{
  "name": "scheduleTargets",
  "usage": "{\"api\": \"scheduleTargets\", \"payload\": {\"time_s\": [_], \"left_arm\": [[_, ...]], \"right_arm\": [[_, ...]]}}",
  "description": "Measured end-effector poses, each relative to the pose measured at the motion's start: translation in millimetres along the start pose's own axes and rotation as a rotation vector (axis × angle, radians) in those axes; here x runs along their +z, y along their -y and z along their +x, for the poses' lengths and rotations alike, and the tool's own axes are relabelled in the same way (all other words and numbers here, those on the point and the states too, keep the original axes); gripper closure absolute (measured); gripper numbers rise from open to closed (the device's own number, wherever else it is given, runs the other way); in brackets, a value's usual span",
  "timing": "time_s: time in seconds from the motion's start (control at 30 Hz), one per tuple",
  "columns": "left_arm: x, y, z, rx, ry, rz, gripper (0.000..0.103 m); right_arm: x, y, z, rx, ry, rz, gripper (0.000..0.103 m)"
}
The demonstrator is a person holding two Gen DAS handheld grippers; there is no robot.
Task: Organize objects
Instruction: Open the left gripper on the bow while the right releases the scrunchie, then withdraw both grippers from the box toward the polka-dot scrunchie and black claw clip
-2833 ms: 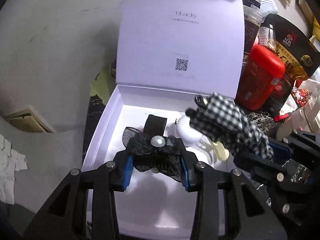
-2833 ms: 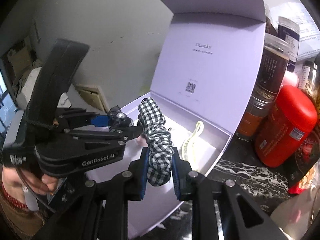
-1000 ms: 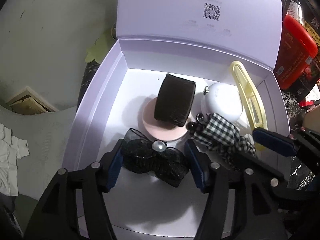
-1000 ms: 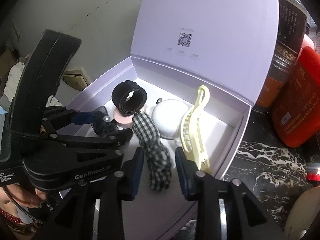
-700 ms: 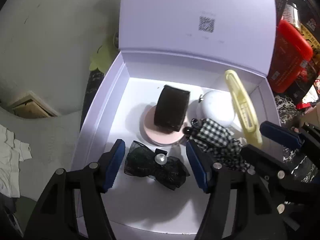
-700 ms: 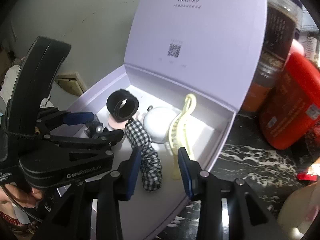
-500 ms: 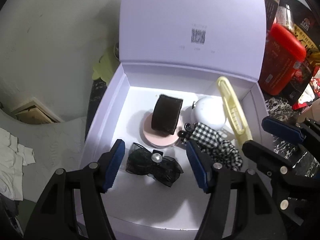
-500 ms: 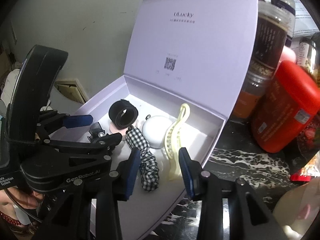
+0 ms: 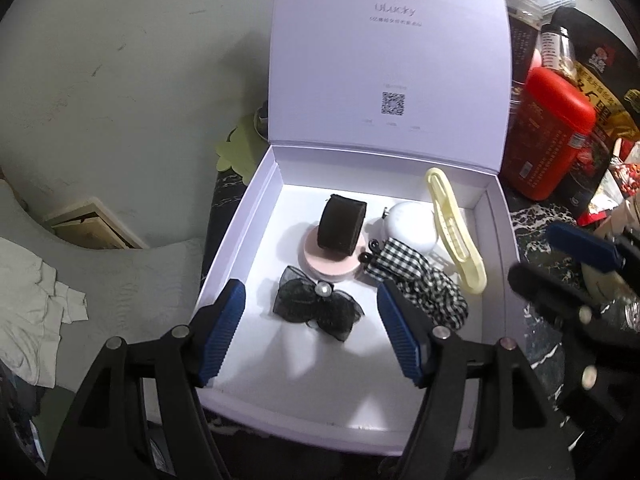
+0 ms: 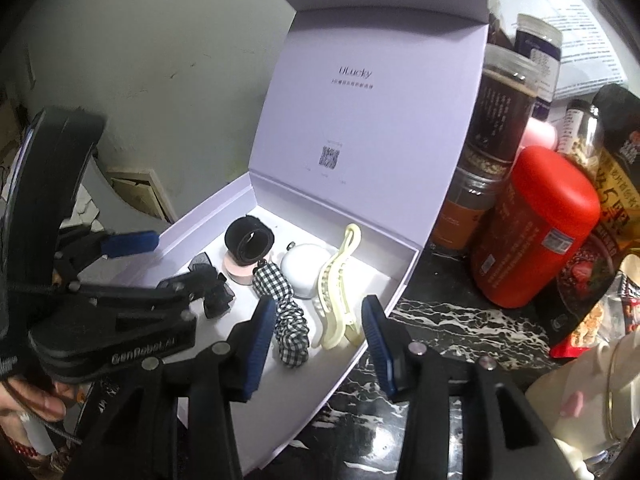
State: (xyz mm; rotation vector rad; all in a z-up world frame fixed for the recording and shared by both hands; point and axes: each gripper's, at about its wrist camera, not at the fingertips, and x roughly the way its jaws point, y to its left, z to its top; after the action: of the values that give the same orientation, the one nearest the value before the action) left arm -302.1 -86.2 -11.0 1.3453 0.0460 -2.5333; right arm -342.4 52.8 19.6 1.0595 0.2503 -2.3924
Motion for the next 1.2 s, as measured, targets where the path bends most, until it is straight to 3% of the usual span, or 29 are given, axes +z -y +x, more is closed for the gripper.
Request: {"api": "scheduleTargets", "payload": {"time_s": [0.2, 0.6, 1.2], "left_arm": [[-7.5, -0.2, -29.5, -0.002, 0.026, -0.014, 0.03], [-26.5, 0.5, -62.1, 0.032, 0.038, 0.006, 0.029], [-67.4, 4.6, -122.9, 0.073, 0.104, 0.029, 0.024]], "right_arm": [[-1.4, -4.0, -24.4, 0.004, 0.036, -0.011, 0.056], [-20.8, -15.6, -41.6, 0.001, 0.005, 0.011, 0.054], [-57.5, -23.8, -108.4, -0.049, 0.022, 0.037, 0.051]]}}
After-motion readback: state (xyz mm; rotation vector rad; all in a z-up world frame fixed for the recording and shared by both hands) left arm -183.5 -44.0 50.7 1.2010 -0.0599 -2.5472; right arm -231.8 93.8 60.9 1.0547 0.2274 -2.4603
